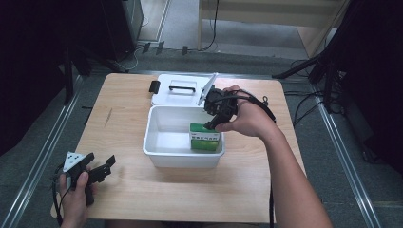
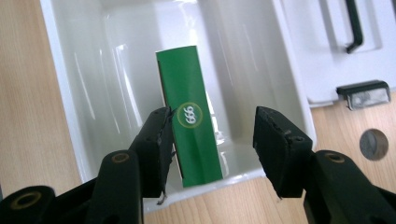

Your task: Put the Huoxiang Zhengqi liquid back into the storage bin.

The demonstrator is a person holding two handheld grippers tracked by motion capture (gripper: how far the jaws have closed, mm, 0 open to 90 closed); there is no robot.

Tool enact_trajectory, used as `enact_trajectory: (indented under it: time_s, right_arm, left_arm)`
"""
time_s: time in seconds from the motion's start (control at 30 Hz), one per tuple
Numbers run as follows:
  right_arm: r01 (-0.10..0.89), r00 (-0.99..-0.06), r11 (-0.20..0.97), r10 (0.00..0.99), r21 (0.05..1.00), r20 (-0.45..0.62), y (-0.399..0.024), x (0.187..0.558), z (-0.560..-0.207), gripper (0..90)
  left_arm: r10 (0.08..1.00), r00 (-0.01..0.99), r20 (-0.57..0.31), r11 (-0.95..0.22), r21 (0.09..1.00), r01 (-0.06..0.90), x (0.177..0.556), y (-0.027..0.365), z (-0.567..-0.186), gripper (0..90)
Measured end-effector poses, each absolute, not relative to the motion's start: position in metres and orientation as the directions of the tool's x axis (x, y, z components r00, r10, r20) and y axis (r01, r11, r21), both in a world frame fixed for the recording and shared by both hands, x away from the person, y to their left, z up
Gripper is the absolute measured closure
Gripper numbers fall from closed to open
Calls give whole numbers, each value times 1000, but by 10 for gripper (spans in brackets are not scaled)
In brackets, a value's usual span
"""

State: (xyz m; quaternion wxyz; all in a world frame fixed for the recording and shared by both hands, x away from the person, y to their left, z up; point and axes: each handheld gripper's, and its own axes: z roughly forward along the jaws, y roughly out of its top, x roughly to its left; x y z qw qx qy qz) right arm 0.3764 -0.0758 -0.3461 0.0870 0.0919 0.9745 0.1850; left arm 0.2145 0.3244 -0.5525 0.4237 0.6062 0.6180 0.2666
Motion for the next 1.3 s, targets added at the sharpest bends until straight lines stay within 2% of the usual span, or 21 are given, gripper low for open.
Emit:
enact_trajectory:
  time_s: [0.43, 0.9, 1.07, 1.3]
  right_arm:
    - [244, -930, 860, 338, 448, -142, -113, 375, -335, 455]
    - [367, -869, 768, 484, 524, -100, -162, 373, -352, 434]
    - [434, -815, 687, 575, 583, -71, -185, 374, -363, 430]
    - [517, -710, 537, 704, 667, -16, -219, 373, -382, 368]
  left_arm:
    - [975, 94, -199, 122, 843, 524, 214, 324, -552, 149]
    - [976, 92, -198, 122, 843, 523, 214, 324, -553, 149]
    - [976, 93, -197, 120, 843, 525, 214, 324, -552, 149]
    - [977, 94, -192, 116, 844, 524, 214, 324, -552, 149]
